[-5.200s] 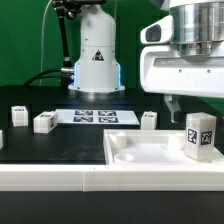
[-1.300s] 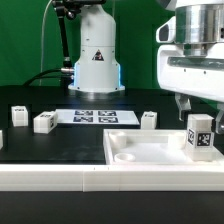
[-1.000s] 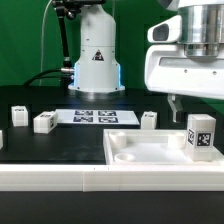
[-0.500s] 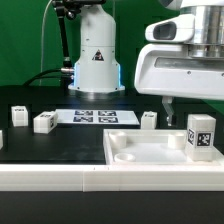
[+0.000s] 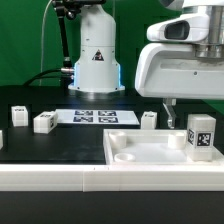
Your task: Assemble one leg
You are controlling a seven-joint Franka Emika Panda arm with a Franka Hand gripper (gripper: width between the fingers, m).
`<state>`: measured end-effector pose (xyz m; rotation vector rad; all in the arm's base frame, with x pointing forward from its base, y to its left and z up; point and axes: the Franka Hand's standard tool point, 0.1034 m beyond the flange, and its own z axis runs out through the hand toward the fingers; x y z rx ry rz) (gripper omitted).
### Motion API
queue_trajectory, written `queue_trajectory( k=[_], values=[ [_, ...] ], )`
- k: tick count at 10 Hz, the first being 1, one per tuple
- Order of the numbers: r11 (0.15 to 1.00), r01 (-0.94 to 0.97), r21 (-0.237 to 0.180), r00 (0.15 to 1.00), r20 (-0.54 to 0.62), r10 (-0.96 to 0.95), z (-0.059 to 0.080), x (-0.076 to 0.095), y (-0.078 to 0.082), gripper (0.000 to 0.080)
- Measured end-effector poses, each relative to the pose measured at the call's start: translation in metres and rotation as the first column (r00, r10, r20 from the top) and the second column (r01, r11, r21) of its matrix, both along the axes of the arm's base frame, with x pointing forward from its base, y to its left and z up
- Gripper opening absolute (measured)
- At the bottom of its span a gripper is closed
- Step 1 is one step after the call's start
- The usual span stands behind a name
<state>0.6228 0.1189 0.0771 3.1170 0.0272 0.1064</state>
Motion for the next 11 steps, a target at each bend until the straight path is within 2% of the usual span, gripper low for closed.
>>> queue_trajectory(
  k=[1,3,6,8,9,11],
  values=[
    [1.0,0.002,0.0,1.0,0.0,-0.002,0.0,0.0,0.0,0.0645],
    [1.0,0.003,0.0,1.0,0.0,-0.003,0.0001,0.0,0.0001,0.0305],
    [0.999,0.046,0.004,0.999,0.001,-0.046,0.0,0.0,0.0002,0.029],
    [0.971,0.236,0.028,0.972,-0.001,-0.236,-0.0001,-0.0003,0.0015,0.029],
    [0.942,0.332,0.045,0.943,-0.005,-0.332,-0.0003,-0.0005,0.0024,0.029],
    [0.825,0.559,0.081,0.828,-0.006,-0.561,-0.0018,-0.0008,0.0009,0.0291]
  ],
)
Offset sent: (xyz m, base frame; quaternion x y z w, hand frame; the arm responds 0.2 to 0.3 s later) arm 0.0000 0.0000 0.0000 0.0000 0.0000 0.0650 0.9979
